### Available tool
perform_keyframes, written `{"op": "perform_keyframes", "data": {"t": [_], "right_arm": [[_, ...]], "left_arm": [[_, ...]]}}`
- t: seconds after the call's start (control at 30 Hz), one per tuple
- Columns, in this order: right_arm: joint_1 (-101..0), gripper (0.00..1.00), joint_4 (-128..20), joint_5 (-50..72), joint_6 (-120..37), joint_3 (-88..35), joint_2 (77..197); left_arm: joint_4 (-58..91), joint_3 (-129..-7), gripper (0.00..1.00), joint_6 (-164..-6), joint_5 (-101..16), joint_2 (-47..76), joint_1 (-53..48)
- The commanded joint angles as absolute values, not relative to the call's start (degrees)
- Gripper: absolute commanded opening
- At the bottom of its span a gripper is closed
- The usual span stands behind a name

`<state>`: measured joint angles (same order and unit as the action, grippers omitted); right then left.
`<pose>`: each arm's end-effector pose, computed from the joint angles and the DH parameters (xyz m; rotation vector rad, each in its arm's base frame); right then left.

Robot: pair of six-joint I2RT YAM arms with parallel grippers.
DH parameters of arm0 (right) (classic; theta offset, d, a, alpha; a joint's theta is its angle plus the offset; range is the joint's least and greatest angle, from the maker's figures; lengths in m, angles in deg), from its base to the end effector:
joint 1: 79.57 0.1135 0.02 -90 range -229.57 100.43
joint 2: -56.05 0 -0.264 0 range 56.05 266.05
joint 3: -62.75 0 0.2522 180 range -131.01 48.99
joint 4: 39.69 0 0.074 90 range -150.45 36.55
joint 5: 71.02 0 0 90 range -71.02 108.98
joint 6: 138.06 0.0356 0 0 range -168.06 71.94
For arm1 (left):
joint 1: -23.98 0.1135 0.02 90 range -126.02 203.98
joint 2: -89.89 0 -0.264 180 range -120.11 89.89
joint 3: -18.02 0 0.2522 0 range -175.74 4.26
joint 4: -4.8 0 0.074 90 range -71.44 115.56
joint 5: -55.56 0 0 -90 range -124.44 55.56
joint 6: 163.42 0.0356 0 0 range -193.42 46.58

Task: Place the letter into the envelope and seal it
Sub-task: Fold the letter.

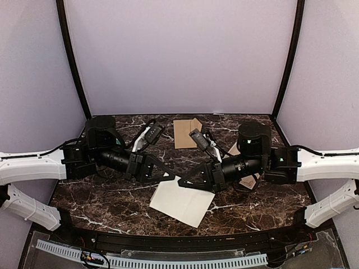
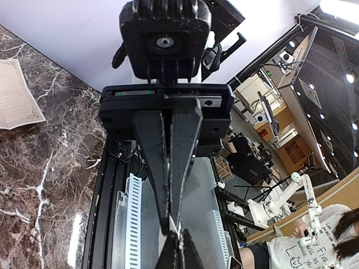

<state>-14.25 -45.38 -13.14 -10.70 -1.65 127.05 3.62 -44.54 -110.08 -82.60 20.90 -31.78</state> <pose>0.1024 0.2681 0.3120 -0.9718 1.9042 1.6846 0.1318 -0.2409 0.3228 1.0661 1.7241 -1.8167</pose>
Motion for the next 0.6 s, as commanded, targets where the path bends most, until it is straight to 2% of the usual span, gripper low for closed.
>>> {"op": "perform_keyframes", "data": {"t": [0.0,0.07,0.1,0.13,0.2,0.33,0.57], "right_arm": [[-14.5,0.0,-43.4,-13.0,-10.4,-0.4,125.3],[-14.5,0.04,-43.3,-12.7,-10.2,0.2,124.6],[-14.5,0.17,-43.4,-12.6,-10.2,0.6,124.2],[-14.5,0.26,-43.3,-12.4,-10.2,1.0,123.8],[-14.5,0.32,-43.6,-12.2,-10.1,1.6,123.2],[-14.4,0.34,-44.6,-12.1,-10.2,2.3,122.4],[-14.5,0.27,-44.6,-11.0,-9.5,4.0,120.1]], "left_arm": [[1.7,-44.7,0.0,-110.1,-82.8,22.8,-31.9],[1.8,-44.9,0.0,-110.2,-82.9,22.8,-31.9],[1.8,-44.9,0.0,-110.3,-82.9,22.7,-31.9],[1.7,-45.0,0.0,-110.4,-82.9,22.9,-31.9],[1.5,-44.9,0.0,-110.5,-82.9,23.1,-31.9],[1.4,-44.7,0.0,-110.4,-82.7,23.6,-31.9],[3.4,-44.8,0.0,-109.5,-82.2,23.7,-32.0]]}}
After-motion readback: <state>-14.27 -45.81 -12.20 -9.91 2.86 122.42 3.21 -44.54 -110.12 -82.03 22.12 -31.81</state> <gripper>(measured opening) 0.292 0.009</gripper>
